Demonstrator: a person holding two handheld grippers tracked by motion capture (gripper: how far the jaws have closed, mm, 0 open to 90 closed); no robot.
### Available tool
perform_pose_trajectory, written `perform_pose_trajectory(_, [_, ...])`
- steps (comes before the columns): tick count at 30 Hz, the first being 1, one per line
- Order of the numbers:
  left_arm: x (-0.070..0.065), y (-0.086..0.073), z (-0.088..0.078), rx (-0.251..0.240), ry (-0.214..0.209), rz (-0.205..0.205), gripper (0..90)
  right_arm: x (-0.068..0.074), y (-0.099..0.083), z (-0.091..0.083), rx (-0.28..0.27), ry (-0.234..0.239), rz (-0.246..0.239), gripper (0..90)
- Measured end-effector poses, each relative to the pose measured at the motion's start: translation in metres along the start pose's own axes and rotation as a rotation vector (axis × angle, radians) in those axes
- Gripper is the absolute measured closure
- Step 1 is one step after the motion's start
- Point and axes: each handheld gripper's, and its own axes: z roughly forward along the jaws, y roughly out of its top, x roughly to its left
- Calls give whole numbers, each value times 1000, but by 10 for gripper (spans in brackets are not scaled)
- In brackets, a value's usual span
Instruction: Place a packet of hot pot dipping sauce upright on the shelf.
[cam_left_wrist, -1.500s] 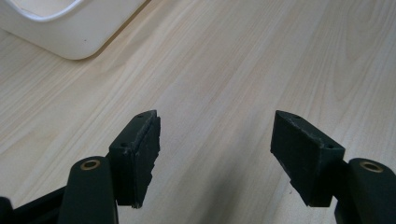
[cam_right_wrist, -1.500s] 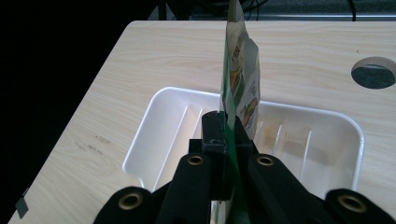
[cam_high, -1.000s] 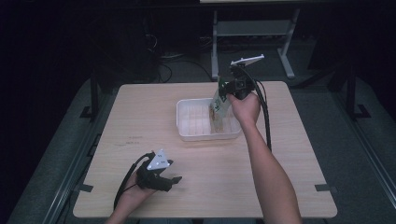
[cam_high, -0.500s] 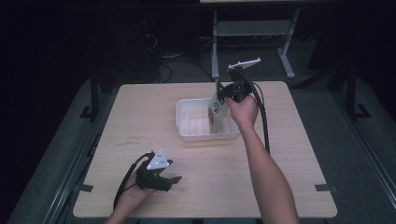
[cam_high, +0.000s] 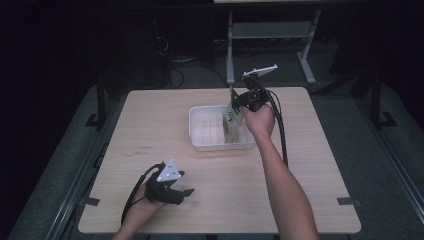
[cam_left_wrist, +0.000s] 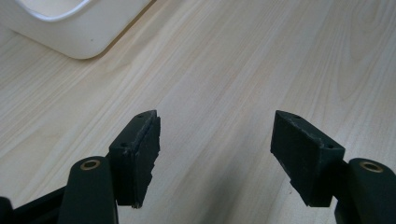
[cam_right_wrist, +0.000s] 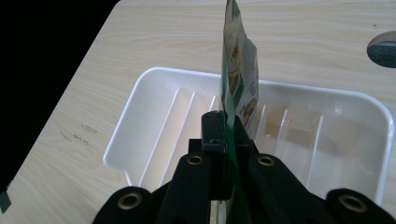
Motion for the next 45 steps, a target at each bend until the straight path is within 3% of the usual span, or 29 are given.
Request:
perform_pose_trajectory(15, [0,0,0,1,1,1,322,-2,-7,7,35,17,-7,867])
perform_pose_trajectory(33, [0,0,0,1,3,-1,322,-5,-11,-1,46,42,-39,806])
perform_pose_trajectory(45, [0,0,-1,-2,3,-7,321,-8,-16,-8,53,64,-60,695])
